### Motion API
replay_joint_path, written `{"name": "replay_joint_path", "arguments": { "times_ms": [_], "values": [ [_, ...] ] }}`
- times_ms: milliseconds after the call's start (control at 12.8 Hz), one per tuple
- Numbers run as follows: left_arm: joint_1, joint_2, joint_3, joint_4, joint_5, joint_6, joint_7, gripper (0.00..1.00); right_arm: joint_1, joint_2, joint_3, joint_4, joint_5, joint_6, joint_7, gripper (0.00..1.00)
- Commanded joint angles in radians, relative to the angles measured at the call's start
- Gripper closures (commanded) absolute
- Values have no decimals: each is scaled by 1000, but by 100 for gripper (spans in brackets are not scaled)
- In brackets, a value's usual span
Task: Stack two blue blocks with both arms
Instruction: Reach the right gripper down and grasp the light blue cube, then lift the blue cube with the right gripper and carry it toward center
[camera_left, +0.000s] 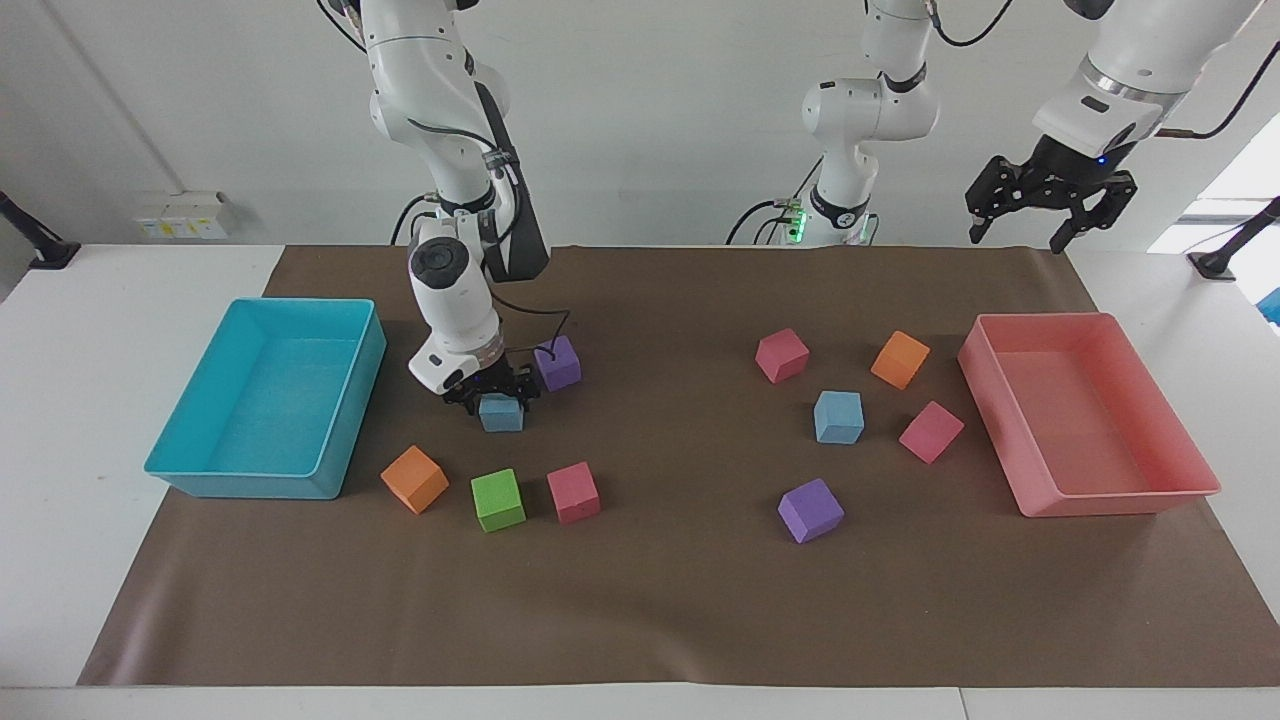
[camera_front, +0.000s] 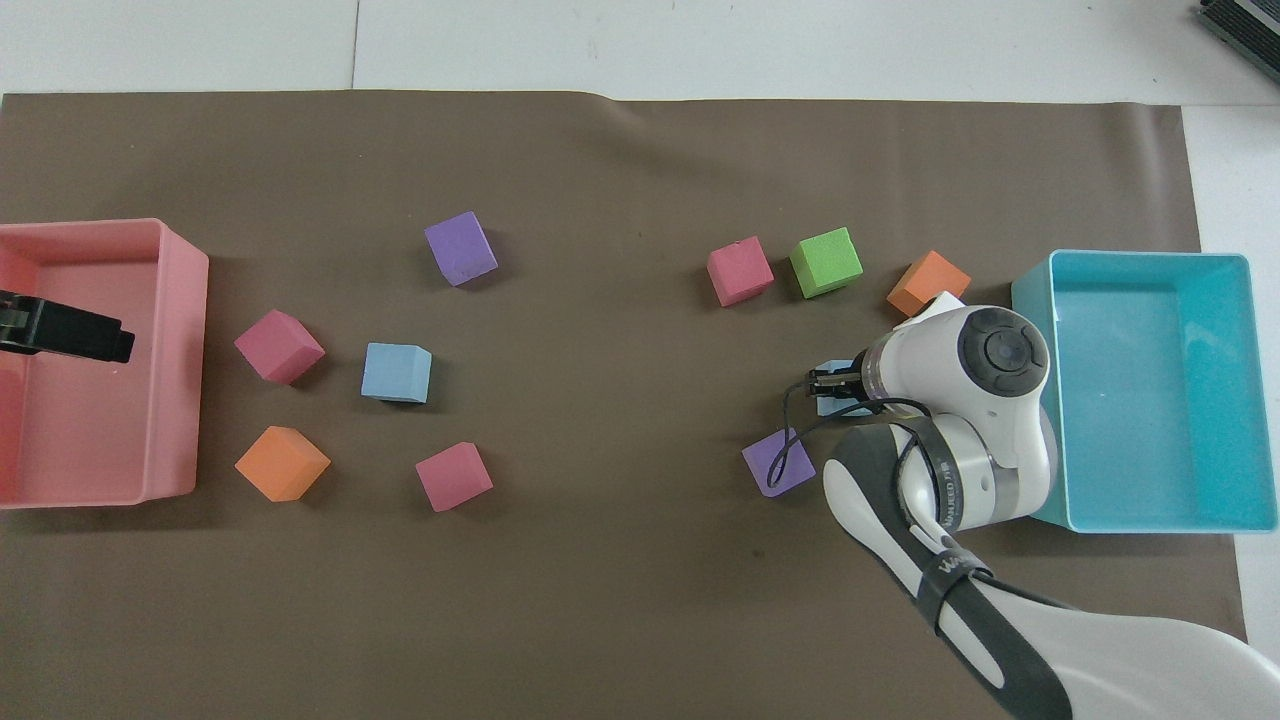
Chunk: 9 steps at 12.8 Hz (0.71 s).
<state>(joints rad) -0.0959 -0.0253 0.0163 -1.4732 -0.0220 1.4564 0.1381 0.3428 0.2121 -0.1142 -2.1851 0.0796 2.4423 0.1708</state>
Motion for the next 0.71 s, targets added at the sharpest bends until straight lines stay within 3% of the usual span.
{"name": "replay_joint_path", "arguments": {
  "times_ms": [0,392,627],
  "values": [
    [-2,-13,-1,-13,5,12,-5,0,-1,-23,-1,7,25,11,-2,100],
    [-2,-13,-1,-13,7,13,-5,0,-16,-147,-4,112,22,-253,-1,100],
    [-2,-13,-1,-13,7,13,-5,0,-15,-168,-5,240,-1,-449,-1,100]
  ]
}}
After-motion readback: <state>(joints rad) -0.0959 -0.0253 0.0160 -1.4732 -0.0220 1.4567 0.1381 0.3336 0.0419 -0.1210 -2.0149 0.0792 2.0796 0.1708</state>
